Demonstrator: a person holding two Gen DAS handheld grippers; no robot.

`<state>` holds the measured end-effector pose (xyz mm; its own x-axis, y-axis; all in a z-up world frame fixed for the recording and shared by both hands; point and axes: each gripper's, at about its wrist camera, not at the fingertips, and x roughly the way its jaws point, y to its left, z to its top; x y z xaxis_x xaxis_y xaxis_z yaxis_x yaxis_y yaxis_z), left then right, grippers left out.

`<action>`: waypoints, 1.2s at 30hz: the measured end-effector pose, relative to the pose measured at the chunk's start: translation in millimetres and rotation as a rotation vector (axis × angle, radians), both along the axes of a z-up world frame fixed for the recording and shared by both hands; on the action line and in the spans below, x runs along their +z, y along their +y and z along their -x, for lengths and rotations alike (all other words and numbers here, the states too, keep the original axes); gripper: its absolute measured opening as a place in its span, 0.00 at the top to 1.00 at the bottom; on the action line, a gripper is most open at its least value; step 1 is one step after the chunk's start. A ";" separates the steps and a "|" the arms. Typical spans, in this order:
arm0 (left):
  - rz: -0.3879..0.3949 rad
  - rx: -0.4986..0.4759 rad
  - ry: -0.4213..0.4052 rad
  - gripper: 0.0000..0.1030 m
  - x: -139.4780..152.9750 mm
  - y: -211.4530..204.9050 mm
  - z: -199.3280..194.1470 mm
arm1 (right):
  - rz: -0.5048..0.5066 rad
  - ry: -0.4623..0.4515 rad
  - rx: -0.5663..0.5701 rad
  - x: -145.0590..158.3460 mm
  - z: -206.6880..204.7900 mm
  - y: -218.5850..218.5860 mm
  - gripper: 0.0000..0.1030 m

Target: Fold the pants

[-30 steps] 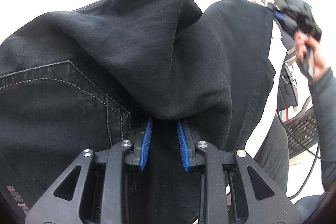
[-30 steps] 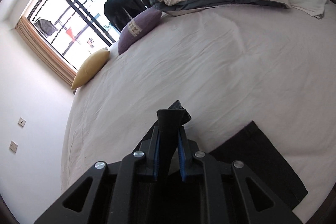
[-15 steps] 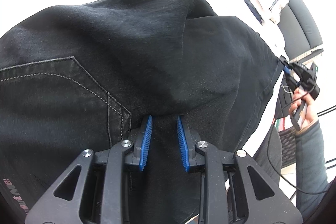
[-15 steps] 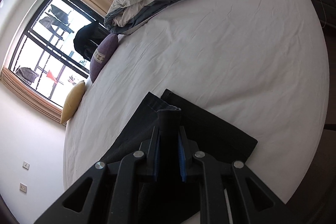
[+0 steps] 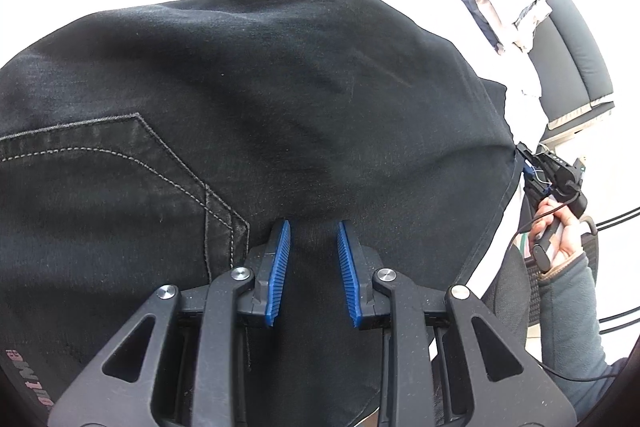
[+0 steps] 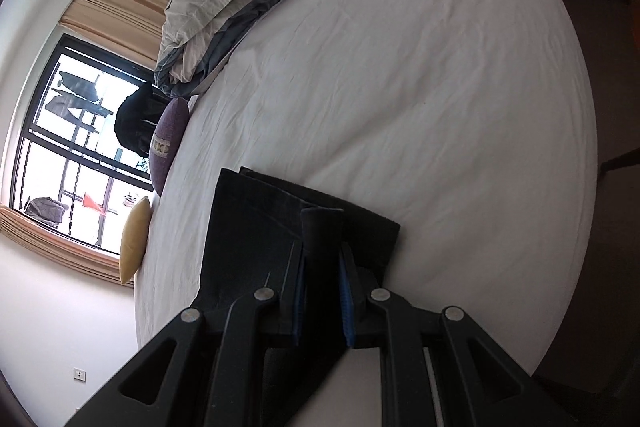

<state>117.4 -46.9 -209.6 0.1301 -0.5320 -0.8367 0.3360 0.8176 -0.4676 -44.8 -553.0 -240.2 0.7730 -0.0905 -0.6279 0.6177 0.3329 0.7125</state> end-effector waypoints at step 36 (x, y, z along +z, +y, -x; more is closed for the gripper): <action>0.054 0.018 -0.002 0.77 -3.1 17.5 1.6 | 0.072 0.002 0.147 51.5 -7.8 1.7 0.60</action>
<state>115.8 -29.4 -212.7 0.1414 -0.5738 -0.8067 0.3222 0.7972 -0.5105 -37.0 -551.3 -188.7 0.7802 -0.0210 -0.6252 0.5597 0.4700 0.6826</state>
